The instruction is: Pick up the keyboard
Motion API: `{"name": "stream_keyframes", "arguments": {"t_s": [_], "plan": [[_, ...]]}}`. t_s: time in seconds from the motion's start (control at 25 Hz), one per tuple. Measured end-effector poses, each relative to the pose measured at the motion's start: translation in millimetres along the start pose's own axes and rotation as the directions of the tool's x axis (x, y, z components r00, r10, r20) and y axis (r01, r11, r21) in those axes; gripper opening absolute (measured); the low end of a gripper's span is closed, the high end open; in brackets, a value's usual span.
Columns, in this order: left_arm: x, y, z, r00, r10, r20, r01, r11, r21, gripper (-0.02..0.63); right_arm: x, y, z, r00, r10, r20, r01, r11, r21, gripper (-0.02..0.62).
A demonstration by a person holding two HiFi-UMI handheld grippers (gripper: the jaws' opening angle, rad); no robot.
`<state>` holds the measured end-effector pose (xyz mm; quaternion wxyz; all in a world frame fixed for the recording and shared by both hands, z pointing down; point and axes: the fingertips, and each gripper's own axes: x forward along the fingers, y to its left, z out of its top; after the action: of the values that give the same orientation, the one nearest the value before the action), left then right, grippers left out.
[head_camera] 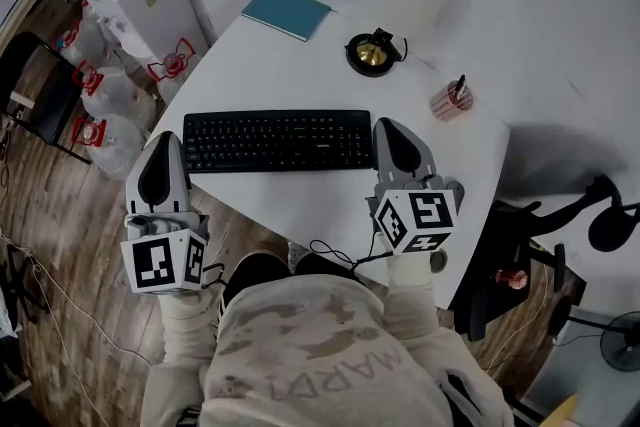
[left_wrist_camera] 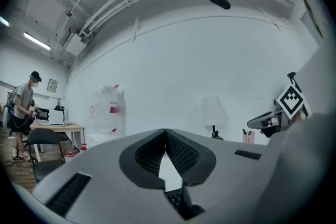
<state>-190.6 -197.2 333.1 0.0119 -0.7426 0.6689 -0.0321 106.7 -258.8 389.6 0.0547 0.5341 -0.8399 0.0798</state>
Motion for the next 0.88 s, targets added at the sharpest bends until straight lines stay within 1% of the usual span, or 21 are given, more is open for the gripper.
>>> {"name": "stream_keyframes", "arguments": {"t_s": [0.12, 0.36, 0.52, 0.68, 0.76, 0.88], "plan": [[10, 6, -18, 0.999, 0.001, -0.044, -0.001, 1.0, -0.005, 0.006, 12, -2, -18, 0.999, 0.0, -0.049, 0.0, 1.0, 0.007, 0.01], [29, 23, -56, 0.992, 0.015, -0.126, -0.017, 1.0, -0.016, 0.006, 33, -14, -54, 0.989, -0.017, -0.149, 0.028, 0.997, 0.074, 0.011], [40, 32, -83, 0.982, 0.011, -0.19, -0.017, 0.999, -0.028, 0.006, 43, -22, -79, 0.975, -0.028, -0.221, 0.051, 0.994, 0.098, 0.011], [51, 36, -111, 0.966, -0.016, -0.258, 0.004, 0.999, -0.047, 0.006, 51, -29, -98, 0.962, -0.036, -0.271, 0.071, 0.99, 0.119, 0.012], [55, 38, -123, 0.957, -0.023, -0.288, 0.008, 0.998, -0.056, 0.008, 55, -32, -108, 0.955, -0.039, -0.295, 0.079, 0.989, 0.126, 0.049], [60, 42, -142, 0.942, -0.031, -0.334, 0.008, 0.998, -0.069, 0.012, 59, -38, -123, 0.941, -0.042, -0.335, 0.093, 0.986, 0.138, 0.081]]}}
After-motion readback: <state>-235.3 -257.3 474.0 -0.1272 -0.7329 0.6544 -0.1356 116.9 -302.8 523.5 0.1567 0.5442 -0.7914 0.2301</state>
